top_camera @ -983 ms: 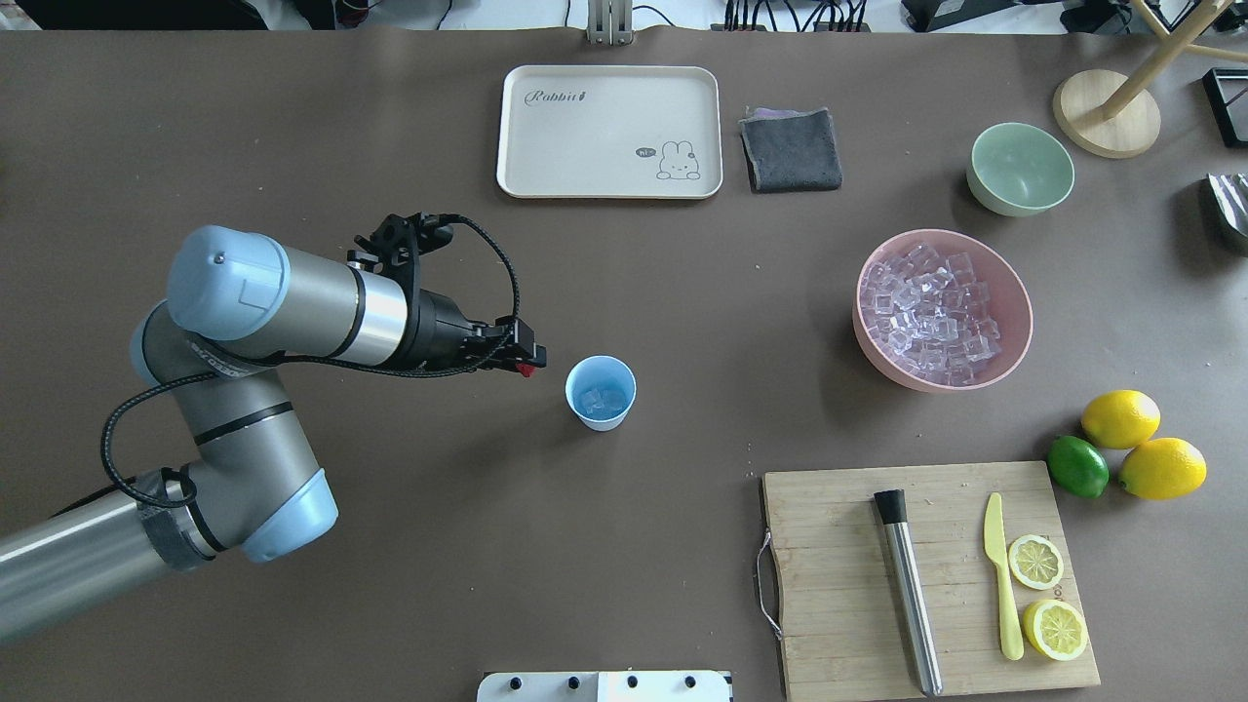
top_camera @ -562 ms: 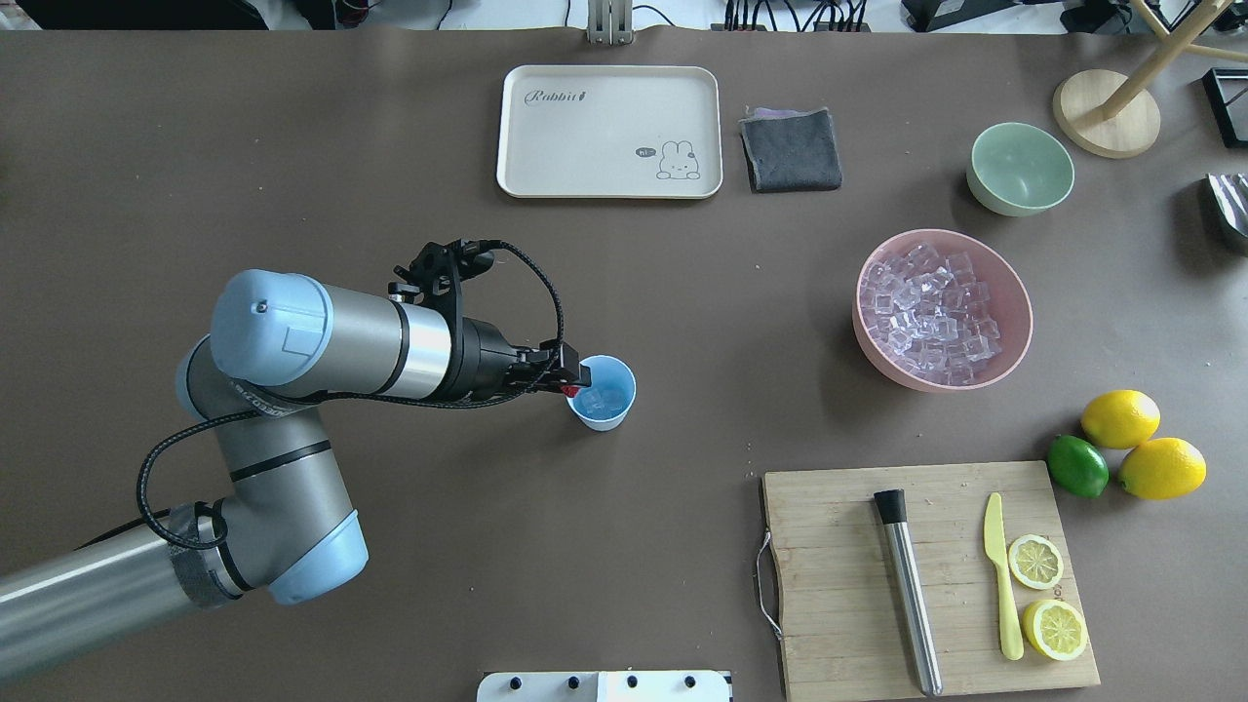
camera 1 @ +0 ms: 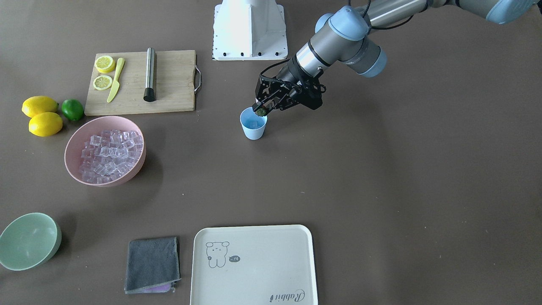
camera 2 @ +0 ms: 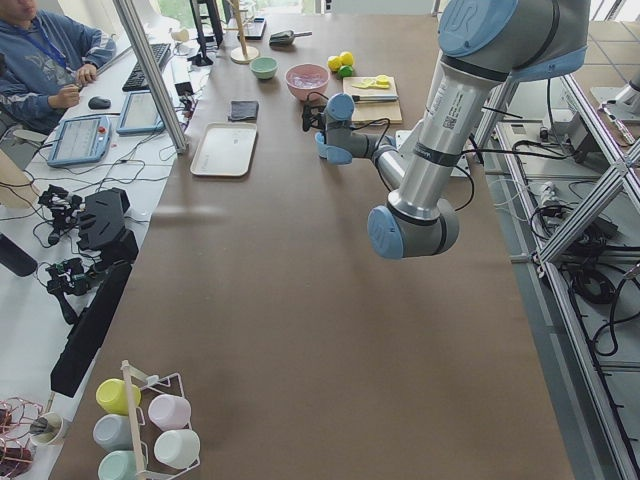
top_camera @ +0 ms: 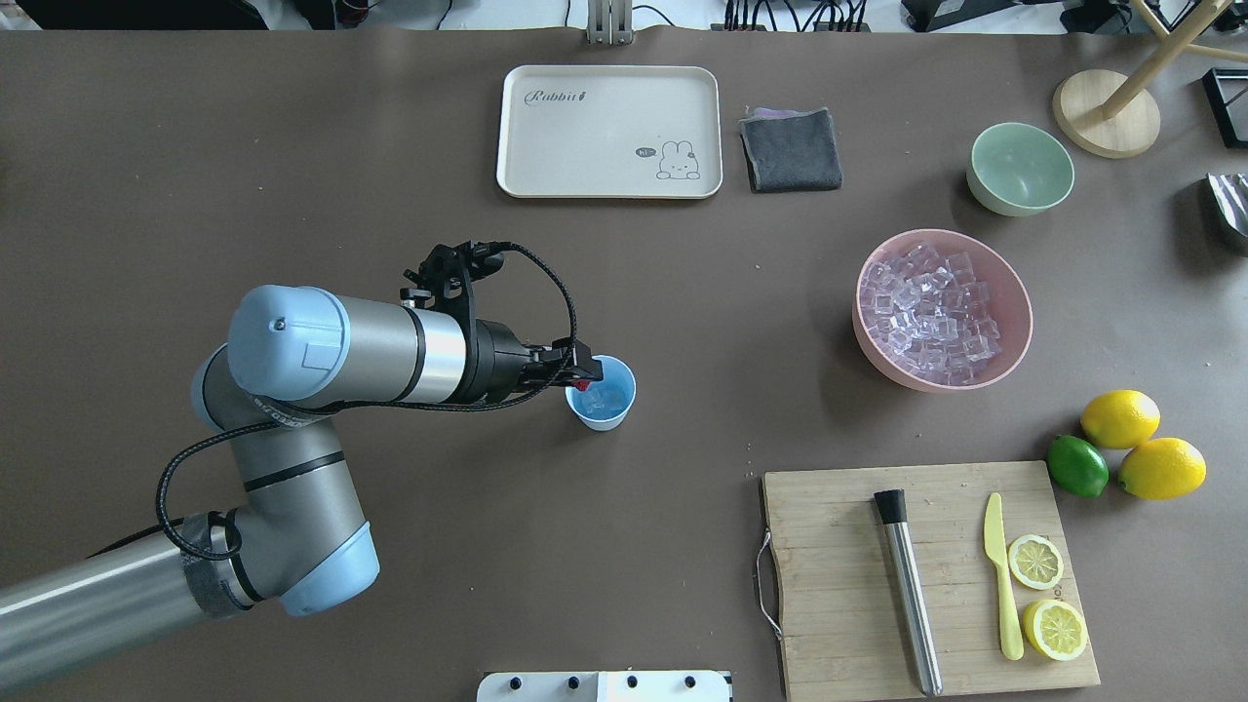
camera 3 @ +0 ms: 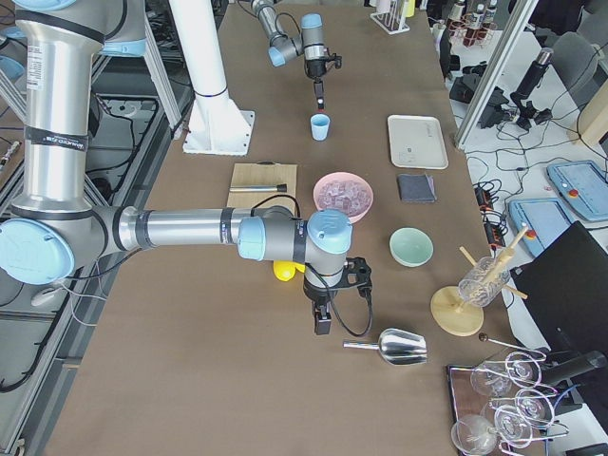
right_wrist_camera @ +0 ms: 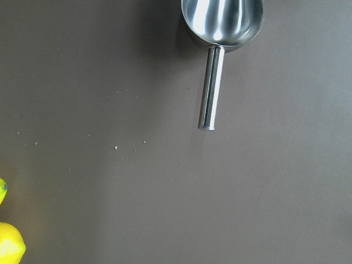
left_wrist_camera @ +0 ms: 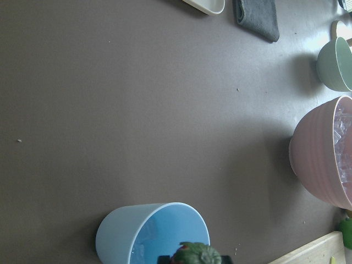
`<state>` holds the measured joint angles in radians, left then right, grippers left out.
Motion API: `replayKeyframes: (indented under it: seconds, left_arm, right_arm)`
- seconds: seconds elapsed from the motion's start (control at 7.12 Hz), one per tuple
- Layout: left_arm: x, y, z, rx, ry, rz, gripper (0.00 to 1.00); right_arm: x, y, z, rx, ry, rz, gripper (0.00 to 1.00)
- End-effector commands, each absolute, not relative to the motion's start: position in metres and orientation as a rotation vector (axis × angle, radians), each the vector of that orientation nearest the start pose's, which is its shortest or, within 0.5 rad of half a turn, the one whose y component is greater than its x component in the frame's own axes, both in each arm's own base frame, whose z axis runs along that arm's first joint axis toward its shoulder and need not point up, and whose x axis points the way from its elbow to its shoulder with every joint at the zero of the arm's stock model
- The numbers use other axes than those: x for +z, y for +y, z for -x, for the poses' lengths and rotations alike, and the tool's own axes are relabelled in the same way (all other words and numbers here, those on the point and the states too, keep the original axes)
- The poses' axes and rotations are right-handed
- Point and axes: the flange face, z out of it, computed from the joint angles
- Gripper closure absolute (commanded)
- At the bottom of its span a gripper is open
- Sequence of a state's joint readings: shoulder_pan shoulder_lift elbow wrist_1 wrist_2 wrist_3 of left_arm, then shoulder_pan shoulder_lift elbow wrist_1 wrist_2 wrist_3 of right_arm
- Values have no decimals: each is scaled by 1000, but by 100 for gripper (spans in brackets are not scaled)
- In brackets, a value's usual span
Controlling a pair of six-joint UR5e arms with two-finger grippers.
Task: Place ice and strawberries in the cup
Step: 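Lower the strawberry into the blue cup and open the left gripper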
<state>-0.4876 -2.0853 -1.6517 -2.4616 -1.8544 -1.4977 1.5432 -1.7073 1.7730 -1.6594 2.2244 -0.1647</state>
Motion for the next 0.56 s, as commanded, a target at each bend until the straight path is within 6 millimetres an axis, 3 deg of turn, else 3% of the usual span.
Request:
replayKeyframes:
  seconds: [0.0,0.42]
  left_arm:
    - [218,-385,-518,-112,1493,-183,2]
    - [219,-384,-517,-105,1493,-180,2]
  right_arm:
    - [639,-434,-61,-176,-653,-23,0]
    - [640,-433,-61,-176,-653,-22,0]
